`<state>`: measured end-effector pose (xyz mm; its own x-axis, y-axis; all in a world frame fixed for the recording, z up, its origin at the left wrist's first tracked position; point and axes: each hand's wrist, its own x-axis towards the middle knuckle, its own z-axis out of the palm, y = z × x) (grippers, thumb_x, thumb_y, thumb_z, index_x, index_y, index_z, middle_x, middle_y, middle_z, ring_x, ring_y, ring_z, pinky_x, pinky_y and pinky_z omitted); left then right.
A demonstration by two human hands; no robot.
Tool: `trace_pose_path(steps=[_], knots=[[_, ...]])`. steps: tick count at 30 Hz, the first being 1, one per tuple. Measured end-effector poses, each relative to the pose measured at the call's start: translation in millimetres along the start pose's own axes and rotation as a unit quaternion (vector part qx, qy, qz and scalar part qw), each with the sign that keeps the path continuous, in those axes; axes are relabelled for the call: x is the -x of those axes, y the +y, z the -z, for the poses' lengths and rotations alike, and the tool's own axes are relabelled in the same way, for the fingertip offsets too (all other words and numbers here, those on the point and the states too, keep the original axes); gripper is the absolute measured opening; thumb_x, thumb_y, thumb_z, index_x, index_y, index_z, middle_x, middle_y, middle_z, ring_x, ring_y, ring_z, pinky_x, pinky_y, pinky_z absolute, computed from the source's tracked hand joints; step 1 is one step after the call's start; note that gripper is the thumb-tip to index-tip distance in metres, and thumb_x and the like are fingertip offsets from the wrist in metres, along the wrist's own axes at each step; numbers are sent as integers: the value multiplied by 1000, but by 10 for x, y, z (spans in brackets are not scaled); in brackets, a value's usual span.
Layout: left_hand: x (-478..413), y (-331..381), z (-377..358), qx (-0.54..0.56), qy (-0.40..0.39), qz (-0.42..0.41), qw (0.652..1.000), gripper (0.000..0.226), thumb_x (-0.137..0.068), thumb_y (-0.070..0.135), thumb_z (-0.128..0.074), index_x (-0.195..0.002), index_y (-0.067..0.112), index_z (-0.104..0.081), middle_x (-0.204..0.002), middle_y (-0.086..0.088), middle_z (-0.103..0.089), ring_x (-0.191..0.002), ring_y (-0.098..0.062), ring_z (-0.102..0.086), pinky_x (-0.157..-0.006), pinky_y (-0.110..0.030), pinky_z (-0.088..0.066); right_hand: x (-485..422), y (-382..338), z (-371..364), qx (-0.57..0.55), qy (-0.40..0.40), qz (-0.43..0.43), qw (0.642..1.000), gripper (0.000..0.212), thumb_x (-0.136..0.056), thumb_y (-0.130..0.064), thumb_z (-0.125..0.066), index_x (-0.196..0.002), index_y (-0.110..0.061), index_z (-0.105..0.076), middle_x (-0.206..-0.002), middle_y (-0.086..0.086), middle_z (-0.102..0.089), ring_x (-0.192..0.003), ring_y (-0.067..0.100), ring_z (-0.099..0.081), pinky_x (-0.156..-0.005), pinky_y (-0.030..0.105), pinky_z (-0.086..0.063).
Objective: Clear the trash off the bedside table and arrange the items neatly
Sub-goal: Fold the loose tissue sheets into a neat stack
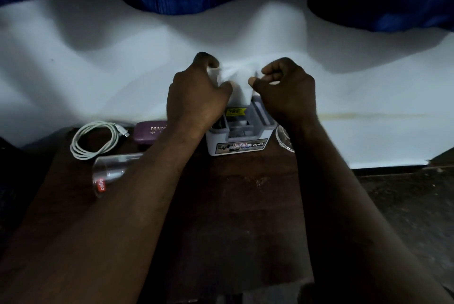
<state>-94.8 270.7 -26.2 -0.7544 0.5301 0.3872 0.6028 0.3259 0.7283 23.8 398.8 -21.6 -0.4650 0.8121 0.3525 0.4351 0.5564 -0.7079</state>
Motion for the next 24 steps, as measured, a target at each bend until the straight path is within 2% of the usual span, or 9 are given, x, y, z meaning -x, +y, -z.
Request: trace_pose_path(steps=[3,6,9,12,15,18,24], knots=[[121,148,173,0,1,5,1000,42,-83,39,-72,-122,33,-56,-77,3,-71,-74,-18,-69,-73,-33,-56,131,-157,154,11,18,-25,999,28,-85,-45,-78,-102,-26,-67,-89,-12,-69,-87,8,-66,-69,17,-42],[333,247,389,-29,-19,-10,999,42,-85,36,-71,-123,31,-54,-74,4,-69,-72,-19,-67,-66,-29,-49,312,-380,311,8,20,-20,1000,28,-84,-45,-78,-101,-27,-67,-86,-14,-68,-88,10,-68,-75,25,-46],[714,211,630,-71,-39,-29,996,39,-84,33,-70,-121,32,-54,-81,3,-72,-78,-25,-69,-66,-33,-52,682,-567,442,35,-3,16,999,25,-81,-47,-76,-97,-29,-67,-89,-15,-72,-82,6,-67,-73,25,-48],[1149,64,839,-109,-68,-30,991,38,-83,31,-72,-118,26,-59,-92,-6,-76,-91,-34,-71,-75,-39,-57,1207,-614,473,58,-39,26,997,14,-80,-35,-75,-88,-27,-67,-87,-11,-76,-84,12,-72,-74,24,-51],[1469,-32,1003,-146,-106,-20,983,39,-86,35,-71,-122,26,-60,-101,-8,-76,-99,-34,-70,-79,-39,-55,1680,-610,427,67,-111,23,991,15,-81,-31,-80,-89,-26,-69,-91,-6,-77,-89,19,-74,-81,33,-58],[1700,-92,1210,-143,-103,-20,984,35,-84,34,-73,-117,27,-64,-98,-5,-76,-99,-31,-71,-80,-36,-54,1978,-654,411,49,-134,6,990,20,-80,-34,-83,-91,-23,-71,-91,-7,-77,-88,16,-74,-84,37,-60],[2037,-307,1611,-162,-115,0,980,29,-83,32,-75,-110,27,-67,-86,2,-74,-89,-28,-71,-74,-33,-53,2361,-755,358,25,-149,-6,988,21,-79,-37,-84,-90,-25,-70,-86,-12,-73,-82,6,-70,-81,33,-59]])
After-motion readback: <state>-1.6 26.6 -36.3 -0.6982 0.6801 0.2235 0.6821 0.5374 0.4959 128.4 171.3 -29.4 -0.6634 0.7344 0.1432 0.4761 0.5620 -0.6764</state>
